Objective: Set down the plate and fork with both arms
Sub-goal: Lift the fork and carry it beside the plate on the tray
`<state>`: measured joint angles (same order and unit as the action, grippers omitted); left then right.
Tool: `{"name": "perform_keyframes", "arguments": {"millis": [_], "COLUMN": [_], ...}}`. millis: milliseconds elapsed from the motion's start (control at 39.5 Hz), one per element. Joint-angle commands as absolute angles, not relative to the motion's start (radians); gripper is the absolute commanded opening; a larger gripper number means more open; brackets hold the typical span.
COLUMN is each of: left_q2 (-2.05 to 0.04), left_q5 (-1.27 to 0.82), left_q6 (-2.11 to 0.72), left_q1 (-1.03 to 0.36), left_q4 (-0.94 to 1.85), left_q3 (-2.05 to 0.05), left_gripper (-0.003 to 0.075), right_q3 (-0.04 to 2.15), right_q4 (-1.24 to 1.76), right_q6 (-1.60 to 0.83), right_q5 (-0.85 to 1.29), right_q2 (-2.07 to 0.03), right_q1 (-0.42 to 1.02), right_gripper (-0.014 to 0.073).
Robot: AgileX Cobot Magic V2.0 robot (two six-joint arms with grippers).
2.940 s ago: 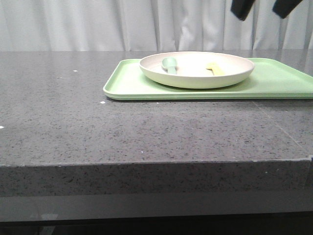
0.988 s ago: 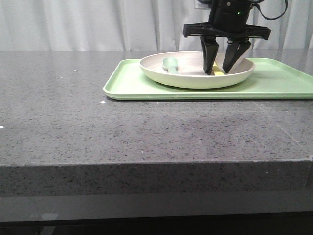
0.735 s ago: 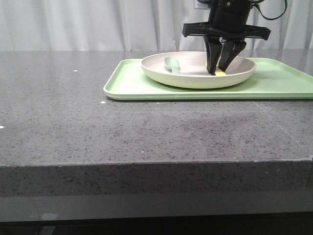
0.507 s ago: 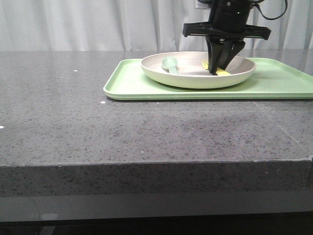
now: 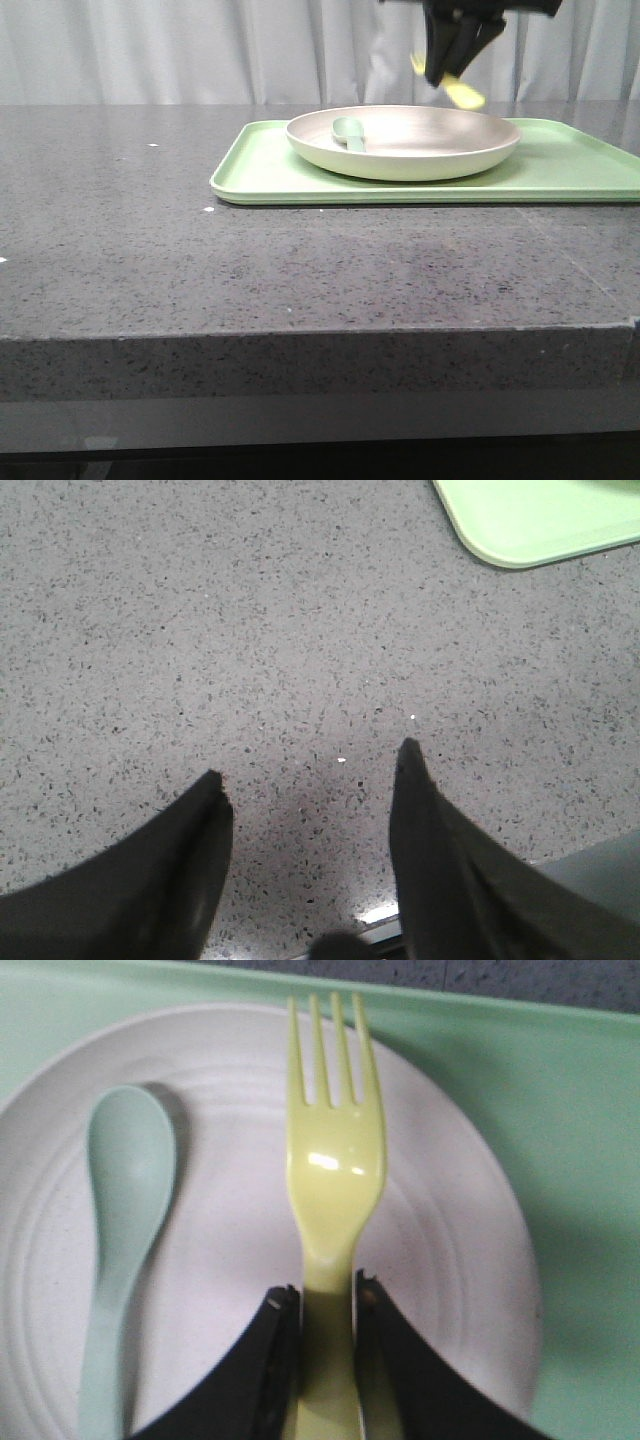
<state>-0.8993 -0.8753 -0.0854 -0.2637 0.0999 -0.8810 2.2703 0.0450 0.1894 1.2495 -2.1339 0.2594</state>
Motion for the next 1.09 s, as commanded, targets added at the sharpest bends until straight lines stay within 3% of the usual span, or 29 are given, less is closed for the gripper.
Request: {"name": "perform_keyframes", "arguments": {"millis": [0,431,1065], "left_q2": [-0.896,-0.896,-0.896], "left_q5": [-0.816,-0.822,-0.822], "left_q6": [-0.084,-0.084,-0.084], "left_q1": [-0.259,-0.259,-0.259], "left_q4": [0.114,0.089,0.089], "left_q3": [-0.907,-0.907,-0.907], "left_gripper": [0.0358,0.0358,0.0358], "right_q3": [2.308,2.28,1.917], "right_q4": [0.048,0.047,0.047], "right_q6": [0.179,0.15,0.115], "right_q5": [1.337,1.337,1.209], "right_q2": [-2.004,-1.851,-1.924], "right_q1": [0.252,0.175,0.069], "right_gripper": [0.0118,0.0118,0.0118]}}
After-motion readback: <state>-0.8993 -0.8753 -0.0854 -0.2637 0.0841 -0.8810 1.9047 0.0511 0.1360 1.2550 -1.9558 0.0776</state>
